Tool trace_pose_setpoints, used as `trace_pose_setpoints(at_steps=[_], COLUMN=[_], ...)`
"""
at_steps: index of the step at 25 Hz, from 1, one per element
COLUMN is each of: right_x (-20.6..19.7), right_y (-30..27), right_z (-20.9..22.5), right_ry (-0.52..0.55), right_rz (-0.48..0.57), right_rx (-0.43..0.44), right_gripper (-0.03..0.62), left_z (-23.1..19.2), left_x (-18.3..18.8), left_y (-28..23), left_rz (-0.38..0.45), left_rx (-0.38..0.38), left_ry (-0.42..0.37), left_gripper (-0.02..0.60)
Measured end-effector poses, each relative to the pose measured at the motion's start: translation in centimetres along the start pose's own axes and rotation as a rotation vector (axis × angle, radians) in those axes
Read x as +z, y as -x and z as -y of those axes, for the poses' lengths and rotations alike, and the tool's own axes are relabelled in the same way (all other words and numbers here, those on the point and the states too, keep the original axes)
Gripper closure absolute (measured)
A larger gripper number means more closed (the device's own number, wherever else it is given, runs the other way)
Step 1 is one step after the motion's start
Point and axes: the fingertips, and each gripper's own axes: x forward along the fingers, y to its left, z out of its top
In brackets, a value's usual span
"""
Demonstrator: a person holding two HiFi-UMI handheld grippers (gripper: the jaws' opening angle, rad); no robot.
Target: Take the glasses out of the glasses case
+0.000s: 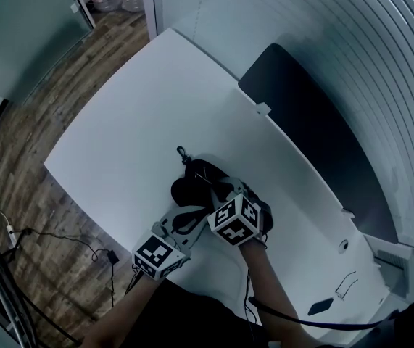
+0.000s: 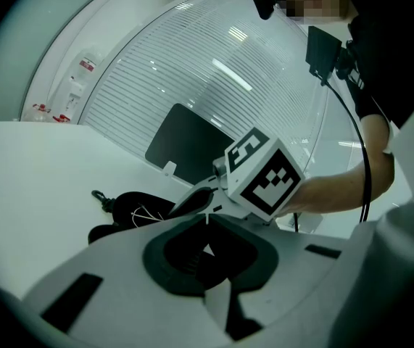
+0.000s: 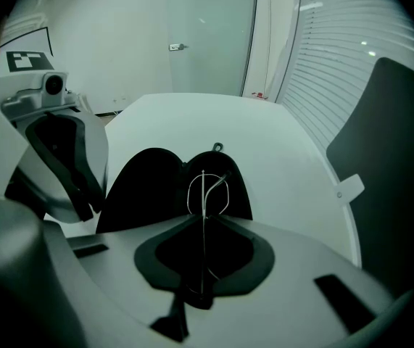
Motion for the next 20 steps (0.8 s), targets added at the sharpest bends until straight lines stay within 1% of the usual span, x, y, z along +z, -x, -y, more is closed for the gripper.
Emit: trace_pose_setpoints(at_steps=[20], right_x=[1.5], right_y=[2.6], right_z=[0.2], right_ry=[-0.043], right_rz=[0.075], right_rx=[-0.008], right_gripper=[0.554], left_z=[0.5], left_x=[1.1], left_y=[1.3], left_rz=[0.007], left_rx=[0.003], left_ry=[-0.037], left_gripper=[0.571])
